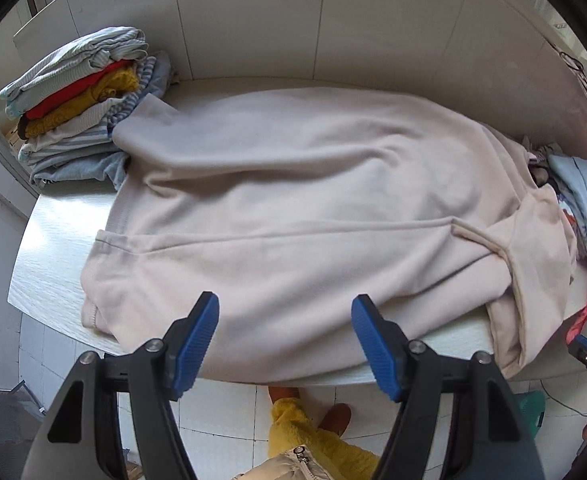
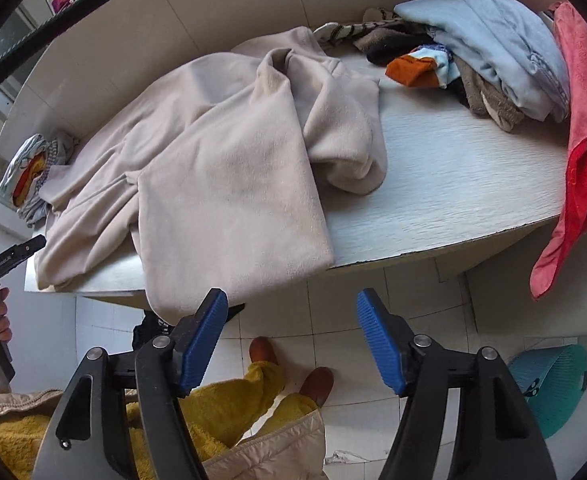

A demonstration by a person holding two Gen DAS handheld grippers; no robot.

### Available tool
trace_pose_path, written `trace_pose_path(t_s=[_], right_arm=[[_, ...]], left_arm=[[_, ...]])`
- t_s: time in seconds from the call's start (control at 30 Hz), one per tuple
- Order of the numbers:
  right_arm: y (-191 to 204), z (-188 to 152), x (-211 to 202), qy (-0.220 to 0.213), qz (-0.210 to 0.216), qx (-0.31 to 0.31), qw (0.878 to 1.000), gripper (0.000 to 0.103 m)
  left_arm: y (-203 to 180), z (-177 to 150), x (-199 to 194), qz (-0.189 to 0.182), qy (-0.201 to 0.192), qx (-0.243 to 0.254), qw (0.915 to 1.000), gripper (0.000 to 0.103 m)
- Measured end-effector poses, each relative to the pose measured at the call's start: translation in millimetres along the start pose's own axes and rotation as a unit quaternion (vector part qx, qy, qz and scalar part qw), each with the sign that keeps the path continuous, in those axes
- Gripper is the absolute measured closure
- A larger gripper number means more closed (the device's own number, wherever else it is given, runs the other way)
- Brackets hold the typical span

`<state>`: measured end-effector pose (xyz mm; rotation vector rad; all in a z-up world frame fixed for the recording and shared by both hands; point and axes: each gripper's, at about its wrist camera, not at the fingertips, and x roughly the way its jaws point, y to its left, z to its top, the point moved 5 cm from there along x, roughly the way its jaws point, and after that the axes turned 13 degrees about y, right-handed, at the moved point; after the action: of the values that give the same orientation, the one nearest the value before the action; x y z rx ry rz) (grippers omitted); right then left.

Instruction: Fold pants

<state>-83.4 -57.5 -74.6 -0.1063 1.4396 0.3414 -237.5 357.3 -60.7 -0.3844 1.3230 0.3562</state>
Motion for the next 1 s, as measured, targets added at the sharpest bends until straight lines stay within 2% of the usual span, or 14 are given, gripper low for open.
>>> trace_pose_path(t_s=[0.2, 0.4, 0.47, 0.5, 0.53, 0.6, 0.8, 1.0], right_arm=[[9, 11, 17, -0.015, -0.021, -0.050, 0.998, 0.034], [21, 16, 34, 0.000, -0.037, -0.092, 0.995, 0.034], [24, 18, 39, 0.006, -0.026, -0.094, 0.995, 0.043], [26, 18, 40, 0.007, -0.025, -0.096, 0.995, 0.051], [28, 19, 39, 0.008, -0.021, -0.103, 0.994, 0.065], [33, 21, 37, 0.013, -0.006, -0.113, 0.993, 0.085], [48, 37, -14, -0.031, 0.070, -0.118, 0.990, 0.089], [80, 82, -90, -0.100, 0.157, -0.118, 0.975, 0.089]], left_arm=[[-25, -22, 0, -0.001, 0.009, 0.017, 0.9998, 0.030], [-33, -35, 3, 0.000, 0.015, 0.017, 0.9997, 0.030], [-32, -36, 3, 0.000, 0.012, 0.014, 0.9998, 0.030], [-32, -37, 3, 0.001, 0.011, 0.010, 0.9999, 0.030], [-30, -38, 3, 0.002, 0.011, 0.006, 0.9999, 0.030], [-25, -37, 3, 0.003, 0.011, -0.005, 0.9999, 0.030], [-7, -29, 2, 0.012, 0.000, -0.030, 0.9995, 0.030], [3, -11, 3, 0.012, -0.009, -0.044, 0.9989, 0.030]])
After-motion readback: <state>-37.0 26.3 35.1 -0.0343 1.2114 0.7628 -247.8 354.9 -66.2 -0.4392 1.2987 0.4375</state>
